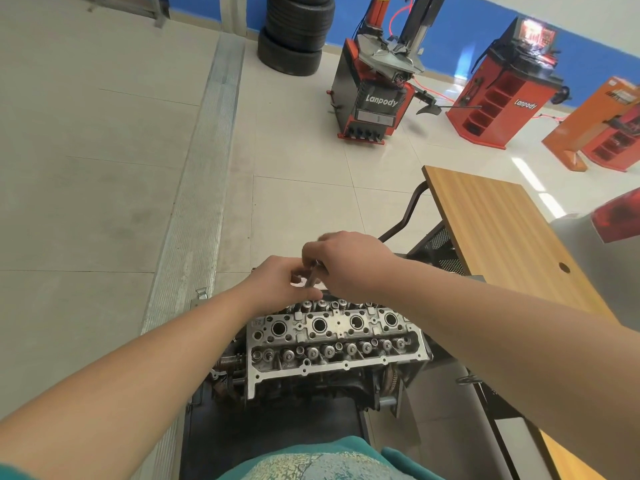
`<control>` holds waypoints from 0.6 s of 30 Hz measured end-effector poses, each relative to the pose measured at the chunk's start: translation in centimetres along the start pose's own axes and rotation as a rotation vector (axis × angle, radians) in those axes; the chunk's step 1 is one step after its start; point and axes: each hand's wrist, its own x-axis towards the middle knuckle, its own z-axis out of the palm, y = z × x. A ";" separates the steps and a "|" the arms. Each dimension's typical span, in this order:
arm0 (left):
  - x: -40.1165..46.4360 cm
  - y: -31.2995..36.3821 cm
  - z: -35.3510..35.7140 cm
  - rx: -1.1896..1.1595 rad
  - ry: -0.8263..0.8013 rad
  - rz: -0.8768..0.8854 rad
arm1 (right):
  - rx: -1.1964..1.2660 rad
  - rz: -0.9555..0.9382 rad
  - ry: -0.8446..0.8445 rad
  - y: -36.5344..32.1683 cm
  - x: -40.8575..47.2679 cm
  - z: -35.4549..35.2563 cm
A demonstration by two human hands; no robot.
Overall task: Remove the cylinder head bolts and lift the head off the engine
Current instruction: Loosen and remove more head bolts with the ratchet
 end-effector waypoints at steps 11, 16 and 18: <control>-0.1 0.1 -0.4 0.019 -0.007 0.011 | 0.045 -0.023 0.006 0.0 -0.1 -0.1; 0.4 0.7 -0.6 0.110 -0.035 -0.023 | 0.030 0.036 0.086 -0.1 -0.4 -0.7; 0.5 1.3 -0.6 0.120 -0.006 -0.002 | -0.076 0.108 0.033 -0.1 0.2 -0.3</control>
